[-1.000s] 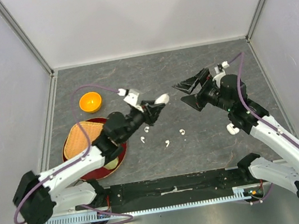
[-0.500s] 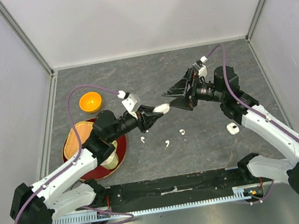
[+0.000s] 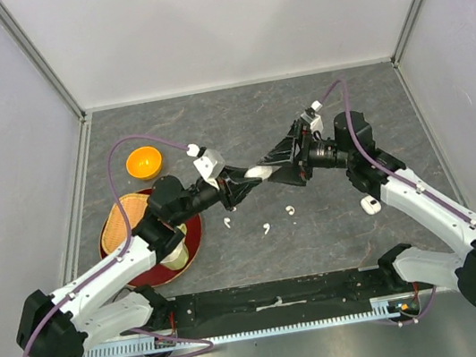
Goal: Insert the wireless bluetooth earbuds into the charging case
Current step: Pick up the charging case at the center of the board.
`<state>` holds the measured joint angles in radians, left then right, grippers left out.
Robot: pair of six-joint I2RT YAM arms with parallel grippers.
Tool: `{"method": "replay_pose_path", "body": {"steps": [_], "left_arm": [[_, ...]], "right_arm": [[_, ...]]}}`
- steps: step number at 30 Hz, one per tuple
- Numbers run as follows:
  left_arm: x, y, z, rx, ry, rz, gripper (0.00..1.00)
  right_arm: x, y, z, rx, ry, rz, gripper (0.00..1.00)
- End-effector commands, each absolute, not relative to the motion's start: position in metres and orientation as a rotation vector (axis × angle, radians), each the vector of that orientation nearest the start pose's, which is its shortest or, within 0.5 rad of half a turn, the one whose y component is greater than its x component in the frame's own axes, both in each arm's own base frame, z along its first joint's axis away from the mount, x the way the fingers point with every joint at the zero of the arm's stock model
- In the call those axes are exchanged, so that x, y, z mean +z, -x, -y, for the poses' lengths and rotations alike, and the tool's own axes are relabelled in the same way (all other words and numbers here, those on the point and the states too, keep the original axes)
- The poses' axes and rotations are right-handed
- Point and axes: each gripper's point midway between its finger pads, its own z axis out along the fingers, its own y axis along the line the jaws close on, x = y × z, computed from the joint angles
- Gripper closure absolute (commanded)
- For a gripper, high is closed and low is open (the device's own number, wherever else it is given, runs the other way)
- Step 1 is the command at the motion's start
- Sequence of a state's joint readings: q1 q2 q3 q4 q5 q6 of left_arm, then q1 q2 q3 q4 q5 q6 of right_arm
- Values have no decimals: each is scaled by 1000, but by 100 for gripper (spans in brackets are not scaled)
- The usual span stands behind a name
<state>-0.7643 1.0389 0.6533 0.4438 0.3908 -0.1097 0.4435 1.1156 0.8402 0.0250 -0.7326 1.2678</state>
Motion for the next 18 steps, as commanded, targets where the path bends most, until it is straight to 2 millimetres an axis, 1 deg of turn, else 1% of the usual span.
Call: {"method": "replay_pose_path", "body": {"steps": [1,2,4,5,7,8,13,15,18], "left_arm": [[304,-225,305,-946,-776,-1262,98],[303,-224,306,-950,-777,-1261,98],[305,-224,306,-961,-776,-1255,98],[304,-224,307,-965,-777,-1257,98],[304,-222,309,-973,-785,-1253,98],[302,-223,310,-975,-789,-1258,98],[299,-221,311,-989,-800,-1262,98],[297,-220,311,-988,-802,-1265,98],[297,-221,311,-985,-798,-1266,98]], "right_arm": [[287,-226,-277,1810,-260,-2186,10],[288,-225,-278,1819,-253,-2179,11],[285,-225,-281,1837,-277,-2195,14],[286,-225,-282,1849,-275,-2185,17],[280,-225,-283,1876,-331,-2194,20],[285,-226,-284,1900,-320,-2158,22],[283,-228,-283,1918,-375,-2136,26],[290,-229,-283,1950,-383,-2101,29],[291,-230,-283,1961,-399,-2089,33]]}}
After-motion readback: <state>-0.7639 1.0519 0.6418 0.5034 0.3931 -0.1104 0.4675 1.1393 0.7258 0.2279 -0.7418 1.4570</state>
